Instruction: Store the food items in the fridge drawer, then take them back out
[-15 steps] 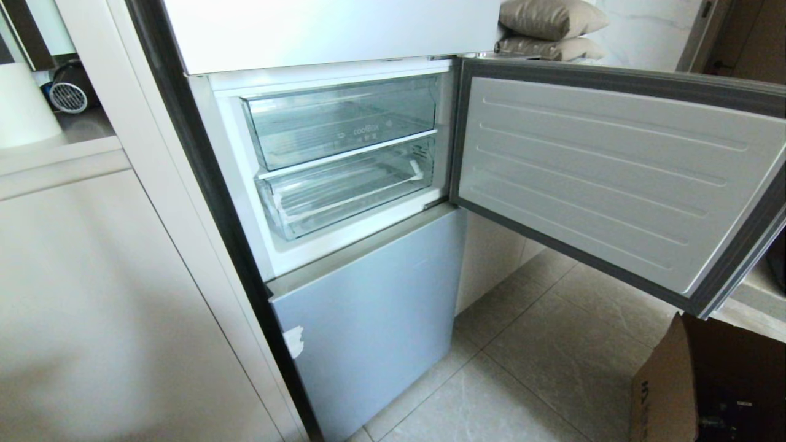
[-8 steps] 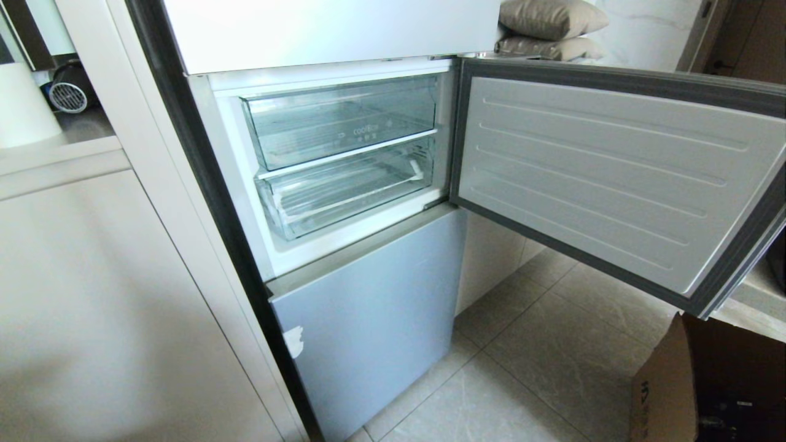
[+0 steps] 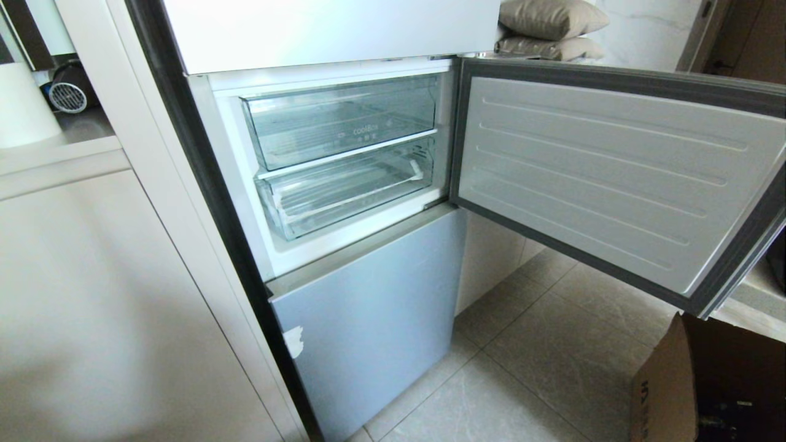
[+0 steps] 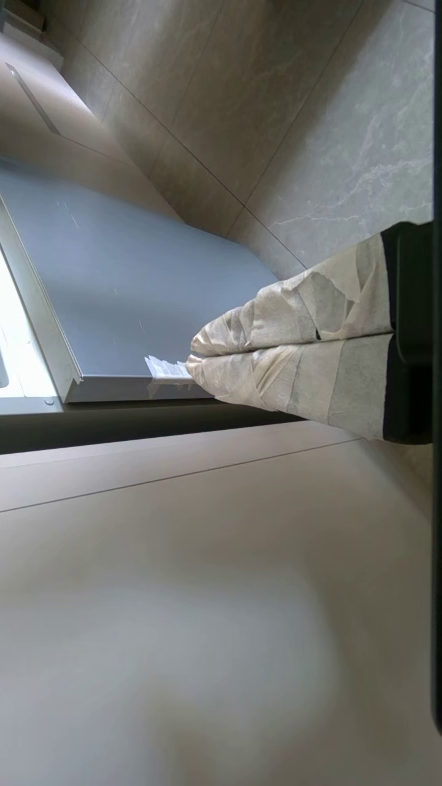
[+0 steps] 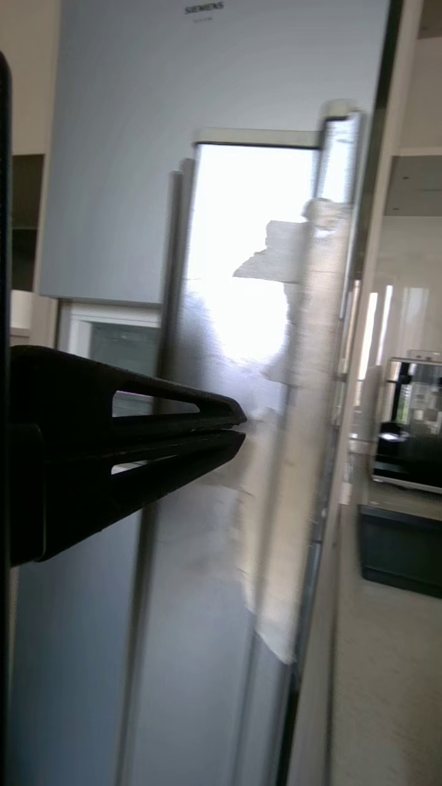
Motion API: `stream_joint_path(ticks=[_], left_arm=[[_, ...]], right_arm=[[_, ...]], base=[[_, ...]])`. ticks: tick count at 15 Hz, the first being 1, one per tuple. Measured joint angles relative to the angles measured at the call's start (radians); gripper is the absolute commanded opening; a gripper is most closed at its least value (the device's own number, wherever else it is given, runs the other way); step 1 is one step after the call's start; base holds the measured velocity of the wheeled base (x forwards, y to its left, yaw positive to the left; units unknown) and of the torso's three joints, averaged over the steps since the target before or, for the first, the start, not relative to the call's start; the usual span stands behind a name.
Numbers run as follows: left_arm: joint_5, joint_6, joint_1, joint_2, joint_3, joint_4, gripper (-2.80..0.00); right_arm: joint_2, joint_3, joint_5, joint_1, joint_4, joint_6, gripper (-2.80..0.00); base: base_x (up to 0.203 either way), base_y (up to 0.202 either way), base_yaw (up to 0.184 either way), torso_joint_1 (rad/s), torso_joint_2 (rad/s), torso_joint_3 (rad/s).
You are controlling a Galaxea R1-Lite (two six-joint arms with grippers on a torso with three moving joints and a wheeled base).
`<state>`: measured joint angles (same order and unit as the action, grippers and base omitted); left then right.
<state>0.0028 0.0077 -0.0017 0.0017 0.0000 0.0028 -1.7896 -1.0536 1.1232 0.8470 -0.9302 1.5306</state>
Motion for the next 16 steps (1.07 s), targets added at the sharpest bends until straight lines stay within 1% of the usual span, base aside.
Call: stream_joint_path(ticks=[3, 4, 5, 7, 10, 11, 12, 14, 15, 16], left_arm=[[0.0, 0.0, 0.0, 0.0, 0.0, 0.0, -2.8], [0.0, 0.0, 0.0, 0.0, 0.0, 0.0, -2.8], [0.0, 0.0, 0.0, 0.0, 0.0, 0.0, -2.8], [0.0, 0.0, 0.0, 0.0, 0.0, 0.0, -2.8], [0.0, 0.0, 0.0, 0.0, 0.0, 0.0, -2.8], [0.0, 0.0, 0.0, 0.0, 0.0, 0.0, -2.8], [0.0, 0.0, 0.0, 0.0, 0.0, 0.0, -2.8], [0.0, 0.0, 0.0, 0.0, 0.0, 0.0, -2.8], [0.0, 0.0, 0.0, 0.0, 0.0, 0.0, -2.8], [0.0, 0.0, 0.0, 0.0, 0.0, 0.0, -2.8]], right_arm=[[0.061, 0.056, 0.043, -0.001, 0.025, -0.003, -2.8], [0.085, 0.08, 0.041, 0.0, 0.021, -0.013, -2.8], [0.11, 0.106, 0.021, 0.009, -0.002, -0.035, -2.8], [0.146, 0.148, -0.095, 0.045, -0.091, -0.088, -2.8], [0.137, 0.167, -0.366, 0.073, -0.275, -0.156, -2.8], [0.115, 0.165, -0.426, 0.077, -0.32, -0.189, -2.8], [0.085, 0.153, -0.45, 0.077, -0.347, -0.202, -2.8], [0.01, 0.109, -0.457, 0.059, -0.374, -0.194, -2.8], [-0.031, 0.077, -0.453, 0.046, -0.386, -0.167, -2.8], [-0.071, 0.039, -0.438, 0.034, -0.394, -0.122, -2.8]], base=[[0.0, 0.0, 0.0, 0.0, 0.0, 0.0], [0.0, 0.0, 0.0, 0.0, 0.0, 0.0], [0.0, 0.0, 0.0, 0.0, 0.0, 0.0], [0.0, 0.0, 0.0, 0.0, 0.0, 0.0], [0.0, 0.0, 0.0, 0.0, 0.0, 0.0], [0.0, 0.0, 0.0, 0.0, 0.0, 0.0], [0.0, 0.0, 0.0, 0.0, 0.0, 0.0], [0.0, 0.0, 0.0, 0.0, 0.0, 0.0], [0.0, 0.0, 0.0, 0.0, 0.0, 0.0], [0.0, 0.0, 0.0, 0.0, 0.0, 0.0]])
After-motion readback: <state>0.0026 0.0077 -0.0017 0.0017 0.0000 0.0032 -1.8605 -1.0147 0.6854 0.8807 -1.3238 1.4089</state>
